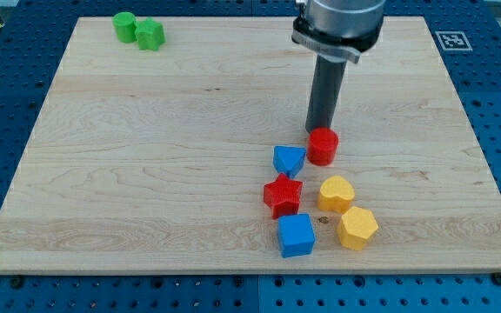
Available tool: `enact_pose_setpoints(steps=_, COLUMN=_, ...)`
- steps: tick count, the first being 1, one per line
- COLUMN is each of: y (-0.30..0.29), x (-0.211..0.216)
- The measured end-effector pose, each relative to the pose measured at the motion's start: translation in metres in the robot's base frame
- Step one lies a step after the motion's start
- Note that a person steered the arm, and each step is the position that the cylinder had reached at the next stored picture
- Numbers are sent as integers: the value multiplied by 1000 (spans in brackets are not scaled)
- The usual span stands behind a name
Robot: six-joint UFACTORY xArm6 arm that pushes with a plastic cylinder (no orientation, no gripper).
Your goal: Slide the green circle along with the green star slightly right
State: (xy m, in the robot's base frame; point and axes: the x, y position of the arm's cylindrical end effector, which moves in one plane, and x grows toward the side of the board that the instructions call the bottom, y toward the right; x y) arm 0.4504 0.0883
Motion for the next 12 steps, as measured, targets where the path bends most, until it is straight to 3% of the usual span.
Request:
enact_pose_setpoints(steps=1, y=14, x=23)
enact_pose_setpoints(steps=2, y=9, x=-7)
enact_pose_setpoints(steps=3, y=-43, x=-63)
enact_pose_setpoints(steps=5, y=-241, x=-111)
enact_pose_setpoints(steps=6, y=-345, x=-156)
enact_pose_setpoints(steps=7, y=-380, x=-224)
enact_pose_setpoints(steps=9, y=-369, x=-246)
enact_pose_setpoints(steps=12, y=-290, x=-223)
